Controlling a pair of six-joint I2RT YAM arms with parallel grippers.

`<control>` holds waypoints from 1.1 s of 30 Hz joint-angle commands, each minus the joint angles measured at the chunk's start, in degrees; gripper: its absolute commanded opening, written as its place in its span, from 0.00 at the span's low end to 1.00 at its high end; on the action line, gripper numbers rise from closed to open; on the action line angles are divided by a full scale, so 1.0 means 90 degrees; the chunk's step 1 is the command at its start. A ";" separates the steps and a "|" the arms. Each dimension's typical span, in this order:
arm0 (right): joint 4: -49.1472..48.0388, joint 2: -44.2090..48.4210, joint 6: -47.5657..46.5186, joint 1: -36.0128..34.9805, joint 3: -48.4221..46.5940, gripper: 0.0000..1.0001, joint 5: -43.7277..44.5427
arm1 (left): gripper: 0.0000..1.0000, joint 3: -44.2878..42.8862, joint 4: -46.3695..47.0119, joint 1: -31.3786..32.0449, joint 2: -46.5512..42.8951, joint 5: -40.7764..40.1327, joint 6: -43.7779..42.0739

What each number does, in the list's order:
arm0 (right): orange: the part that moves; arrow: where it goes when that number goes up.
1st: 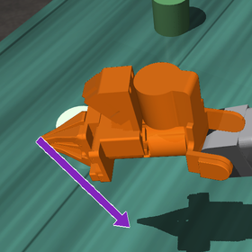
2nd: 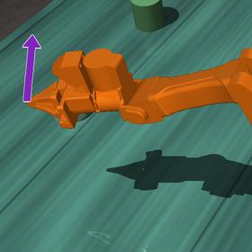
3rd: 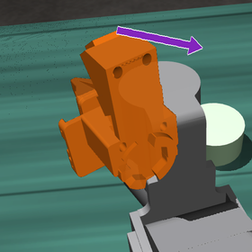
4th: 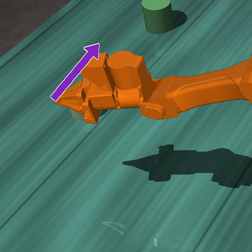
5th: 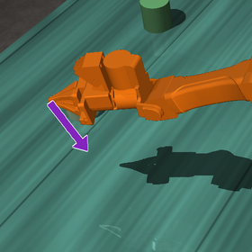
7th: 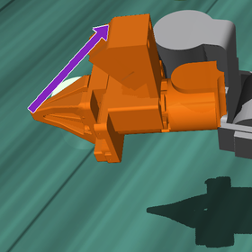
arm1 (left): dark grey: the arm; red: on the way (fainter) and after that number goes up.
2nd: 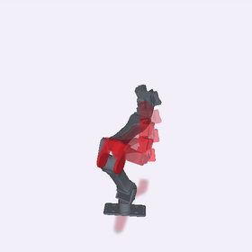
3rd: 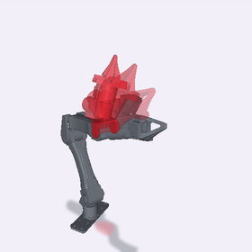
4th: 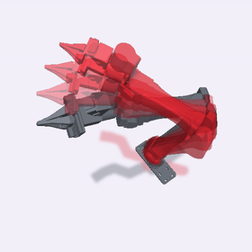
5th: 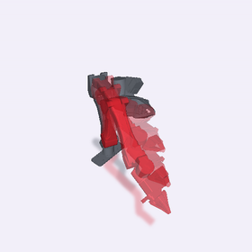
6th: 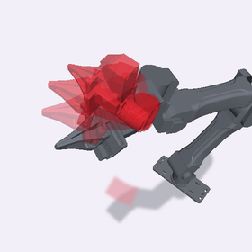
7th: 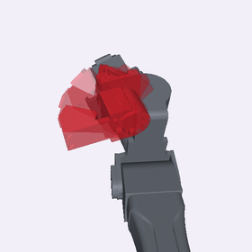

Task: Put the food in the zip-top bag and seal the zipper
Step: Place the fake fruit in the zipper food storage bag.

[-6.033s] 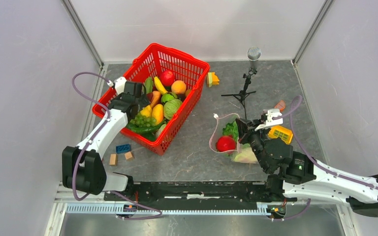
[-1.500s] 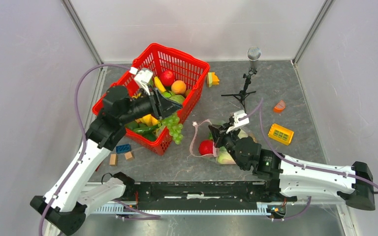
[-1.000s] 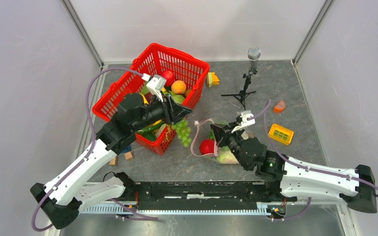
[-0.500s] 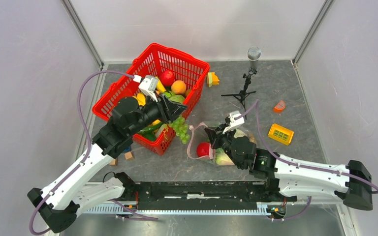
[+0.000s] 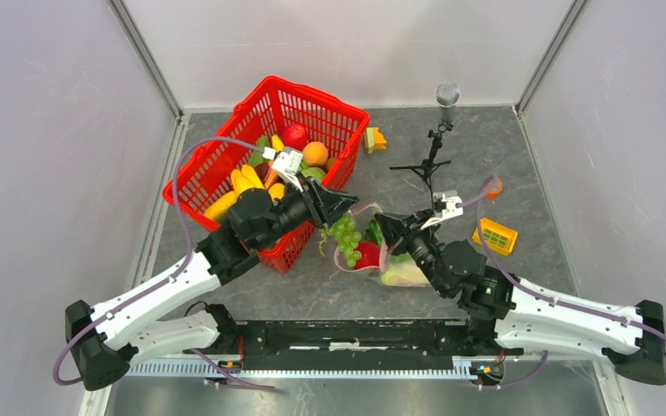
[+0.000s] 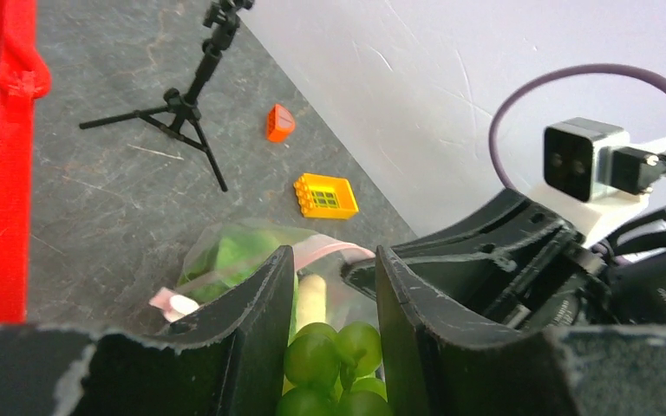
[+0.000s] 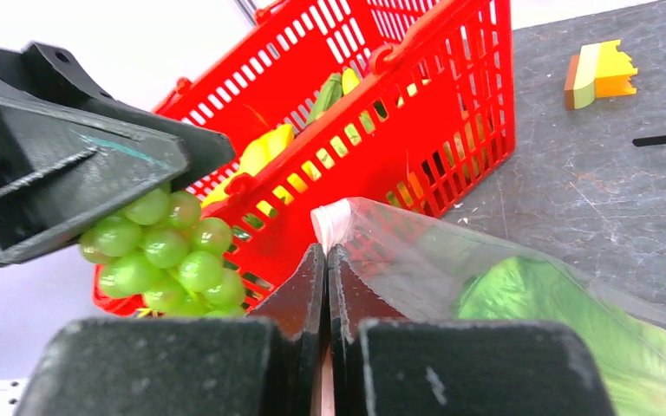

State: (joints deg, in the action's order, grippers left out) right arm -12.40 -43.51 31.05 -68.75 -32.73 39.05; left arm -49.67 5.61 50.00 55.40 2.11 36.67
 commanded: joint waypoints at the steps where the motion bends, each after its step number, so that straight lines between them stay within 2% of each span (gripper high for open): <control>1: -0.0271 0.0317 0.0383 0.0024 -0.0186 0.03 0.0145 | 0.02 0.0104 0.1329 0.0241 0.0025 -0.1202 0.0126; 3: -0.0265 0.0471 0.0516 0.0022 -0.0202 0.02 0.0205 | 0.02 0.0101 0.1583 0.0392 0.0181 -0.1658 0.0135; 6: -0.0251 0.0608 0.0628 0.0017 -0.0252 0.02 0.0305 | 0.02 0.0001 0.2131 0.0652 0.0493 -0.1841 0.0150; 10: -0.0300 0.0705 0.0765 0.0022 -0.0288 0.02 0.0538 | 0.02 -0.0374 0.2188 0.1180 0.0967 -0.2359 -0.0402; 14: -0.0295 0.0751 0.0827 0.0031 -0.0468 0.02 0.0708 | 0.02 -0.0145 0.2687 0.1416 0.1055 -0.2731 -0.0755; 23: -0.0188 0.0700 0.1004 0.0049 -0.0986 0.02 0.0855 | 0.02 -0.0188 0.3496 0.1925 0.1626 -0.2586 -0.1864; 25: -0.0208 0.0732 0.0965 0.0061 -0.1012 0.02 0.0937 | 0.05 -0.0138 0.3645 0.1966 0.1741 -0.2639 -0.2023; 26: -0.0201 0.0736 0.0940 0.0070 -0.1021 0.02 0.0952 | 0.09 -0.0175 0.3660 0.1974 0.1807 -0.2559 -0.2119; 29: -0.0081 0.0803 0.0967 0.0080 -0.0980 0.02 0.1087 | 0.40 -0.0598 0.3082 0.1970 0.1905 -0.2083 -0.2300; 31: -0.0152 0.0943 0.0993 0.0090 -0.0805 0.02 0.1244 | 0.52 -0.0949 0.2450 0.1973 0.2006 -0.1908 -0.2416; 33: -0.0194 0.1131 0.0984 0.0090 -0.0640 0.02 0.1406 | 0.76 -0.1070 0.2139 0.1967 0.1968 -0.1769 -0.2454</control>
State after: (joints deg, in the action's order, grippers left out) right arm -9.37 -36.69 38.79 -68.07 -38.37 48.64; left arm -54.33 30.81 67.16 72.73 -17.78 19.68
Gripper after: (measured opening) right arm 0.028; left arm 0.587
